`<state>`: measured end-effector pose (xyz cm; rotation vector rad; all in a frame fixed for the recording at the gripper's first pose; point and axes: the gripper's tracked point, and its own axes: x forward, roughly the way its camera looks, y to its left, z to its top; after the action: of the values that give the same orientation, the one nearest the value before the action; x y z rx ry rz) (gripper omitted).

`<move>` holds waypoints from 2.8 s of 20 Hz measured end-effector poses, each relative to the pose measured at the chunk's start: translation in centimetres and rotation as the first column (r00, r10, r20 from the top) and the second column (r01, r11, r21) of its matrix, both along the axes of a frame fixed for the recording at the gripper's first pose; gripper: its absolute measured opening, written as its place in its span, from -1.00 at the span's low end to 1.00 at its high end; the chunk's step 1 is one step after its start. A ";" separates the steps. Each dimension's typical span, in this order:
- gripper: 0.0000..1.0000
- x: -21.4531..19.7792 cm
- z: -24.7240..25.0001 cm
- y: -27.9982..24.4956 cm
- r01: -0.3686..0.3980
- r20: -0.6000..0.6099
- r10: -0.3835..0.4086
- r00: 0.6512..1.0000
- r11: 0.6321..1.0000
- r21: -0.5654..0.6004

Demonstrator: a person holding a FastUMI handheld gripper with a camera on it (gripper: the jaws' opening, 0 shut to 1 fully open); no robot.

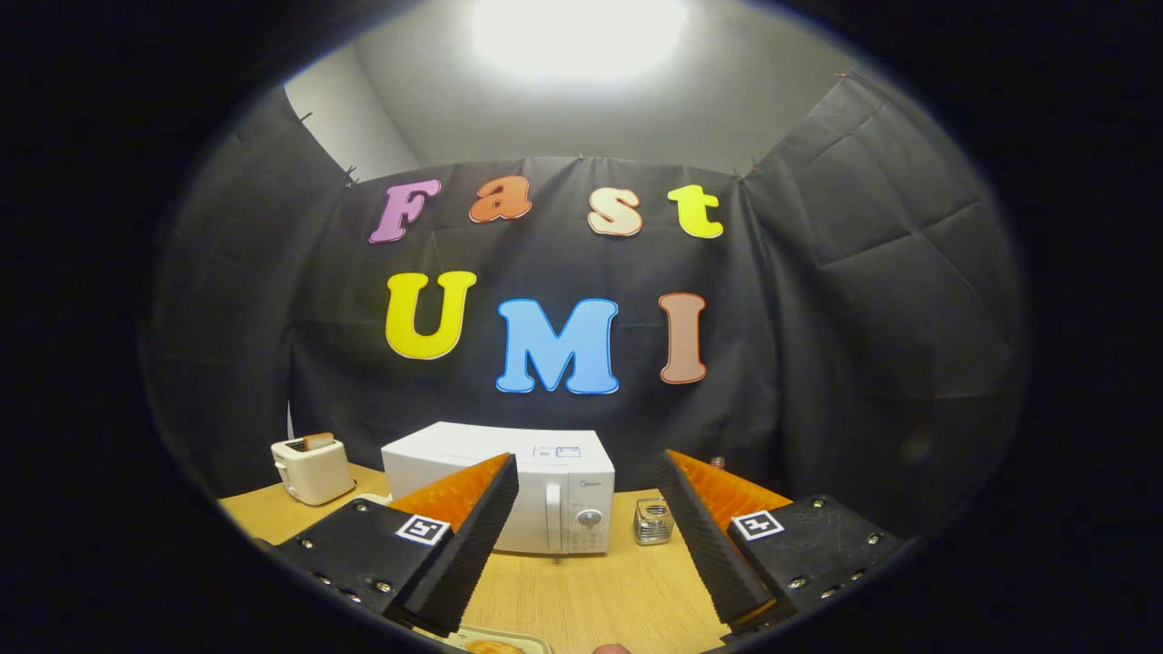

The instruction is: Open the microwave, put the food inside, and close the microwave door.

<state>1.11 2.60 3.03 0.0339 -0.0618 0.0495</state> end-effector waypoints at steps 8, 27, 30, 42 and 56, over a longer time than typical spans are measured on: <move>0.94 2.6 -0.2 1.4 -0.028 0.003 0.029 1.000 0.999 -0.023; 0.95 19.5 -13.1 3.5 -0.084 -0.197 0.091 0.976 0.996 0.043; 0.95 21.7 -15.7 3.9 -0.095 -0.241 0.099 0.965 0.995 0.030; 0.61 25.9 -23.4 5.9 -0.118 -0.386 0.115 0.915 0.993 0.016; -0.82 26.0 -23.9 7.4 -0.183 -0.415 0.165 0.895 0.983 -0.005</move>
<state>27.12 9.98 -20.83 0.0047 0.3688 0.2226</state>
